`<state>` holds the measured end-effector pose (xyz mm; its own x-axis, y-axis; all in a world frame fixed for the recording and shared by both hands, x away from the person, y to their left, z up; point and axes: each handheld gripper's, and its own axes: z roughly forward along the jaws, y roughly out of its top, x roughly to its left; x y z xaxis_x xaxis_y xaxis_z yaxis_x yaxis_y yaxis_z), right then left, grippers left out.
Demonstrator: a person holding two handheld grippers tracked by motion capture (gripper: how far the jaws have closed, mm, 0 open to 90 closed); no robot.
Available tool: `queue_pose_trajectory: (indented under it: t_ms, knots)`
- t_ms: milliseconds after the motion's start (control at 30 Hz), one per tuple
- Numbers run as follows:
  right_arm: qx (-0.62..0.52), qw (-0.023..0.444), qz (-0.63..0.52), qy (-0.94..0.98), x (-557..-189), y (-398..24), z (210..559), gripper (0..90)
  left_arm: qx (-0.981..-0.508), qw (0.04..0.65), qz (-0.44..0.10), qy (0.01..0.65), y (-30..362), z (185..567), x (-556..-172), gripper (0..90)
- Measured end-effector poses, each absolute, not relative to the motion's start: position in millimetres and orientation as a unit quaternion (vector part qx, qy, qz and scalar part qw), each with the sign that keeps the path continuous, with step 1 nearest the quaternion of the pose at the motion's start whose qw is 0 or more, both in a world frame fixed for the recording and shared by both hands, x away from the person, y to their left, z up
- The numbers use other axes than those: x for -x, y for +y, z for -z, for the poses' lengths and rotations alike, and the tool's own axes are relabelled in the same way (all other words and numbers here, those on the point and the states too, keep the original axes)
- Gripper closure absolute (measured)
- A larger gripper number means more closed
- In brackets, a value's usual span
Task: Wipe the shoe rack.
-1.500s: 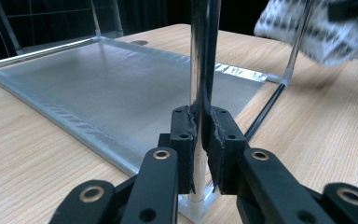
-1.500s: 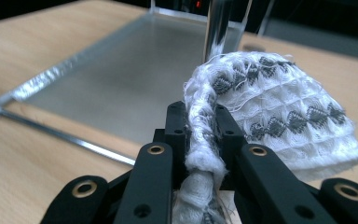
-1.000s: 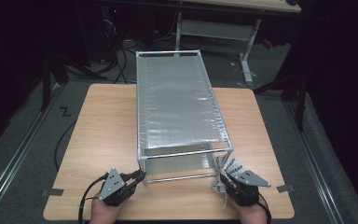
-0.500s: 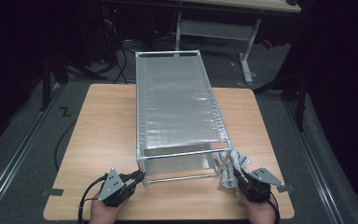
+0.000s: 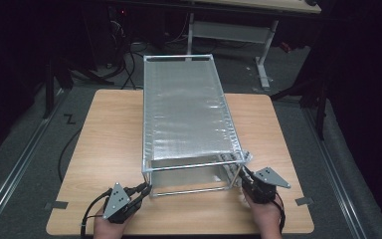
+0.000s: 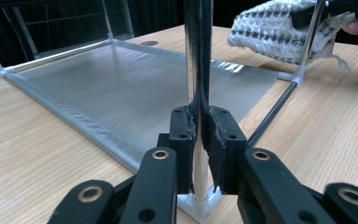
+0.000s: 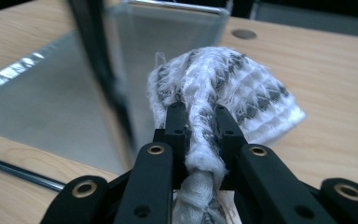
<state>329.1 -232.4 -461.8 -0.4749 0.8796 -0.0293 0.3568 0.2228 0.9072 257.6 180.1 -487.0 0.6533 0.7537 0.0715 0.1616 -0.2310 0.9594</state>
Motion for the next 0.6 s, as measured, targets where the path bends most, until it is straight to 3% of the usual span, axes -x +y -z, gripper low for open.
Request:
queue_pose_trajectory:
  t_ms: [600]
  knots:
    - [-0.406,0.270,-0.464,0.740,-311,-230,462,80.8,-0.728,0.531,-0.284,0.328,178,487,-268,80.2]
